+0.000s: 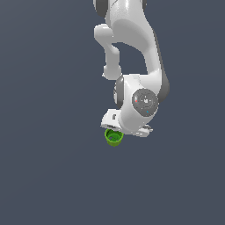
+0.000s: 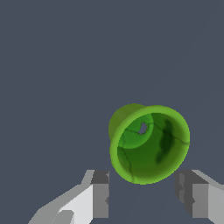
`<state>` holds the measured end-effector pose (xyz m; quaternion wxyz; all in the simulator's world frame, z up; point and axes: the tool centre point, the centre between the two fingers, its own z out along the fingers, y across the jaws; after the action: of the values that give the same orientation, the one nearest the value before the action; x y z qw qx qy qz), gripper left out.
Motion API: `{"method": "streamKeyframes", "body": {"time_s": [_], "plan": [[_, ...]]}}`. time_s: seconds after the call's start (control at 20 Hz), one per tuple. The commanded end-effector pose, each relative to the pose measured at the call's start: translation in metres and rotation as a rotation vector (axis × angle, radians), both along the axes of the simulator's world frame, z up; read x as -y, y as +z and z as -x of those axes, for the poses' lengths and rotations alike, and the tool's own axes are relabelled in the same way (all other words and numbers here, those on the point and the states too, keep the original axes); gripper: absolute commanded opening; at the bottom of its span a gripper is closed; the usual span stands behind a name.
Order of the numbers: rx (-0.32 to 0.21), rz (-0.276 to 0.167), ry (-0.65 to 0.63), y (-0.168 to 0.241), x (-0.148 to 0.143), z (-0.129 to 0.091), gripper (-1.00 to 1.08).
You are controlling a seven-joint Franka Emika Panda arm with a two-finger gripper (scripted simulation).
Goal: Pick up the object and move it to a goal position.
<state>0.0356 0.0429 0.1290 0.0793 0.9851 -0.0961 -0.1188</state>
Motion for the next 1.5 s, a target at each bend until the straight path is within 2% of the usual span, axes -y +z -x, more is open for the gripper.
{"method": "streamKeyframes", "body": {"time_s": [0.0, 0.35, 0.65, 0.9, 1.45], "plan": [[-0.03, 0.042, -0.024, -0.007, -0.003, -0.003, 0.28], [-0.087, 0.145, -0.076, -0.022, -0.011, -0.007, 0.28], [-0.111, 0.201, -0.102, -0.029, -0.015, -0.007, 0.28], [-0.118, 0.22, -0.111, -0.031, -0.016, -0.008, 0.28], [-0.118, 0.219, -0.11, -0.048, -0.011, 0.0, 0.28]]}}
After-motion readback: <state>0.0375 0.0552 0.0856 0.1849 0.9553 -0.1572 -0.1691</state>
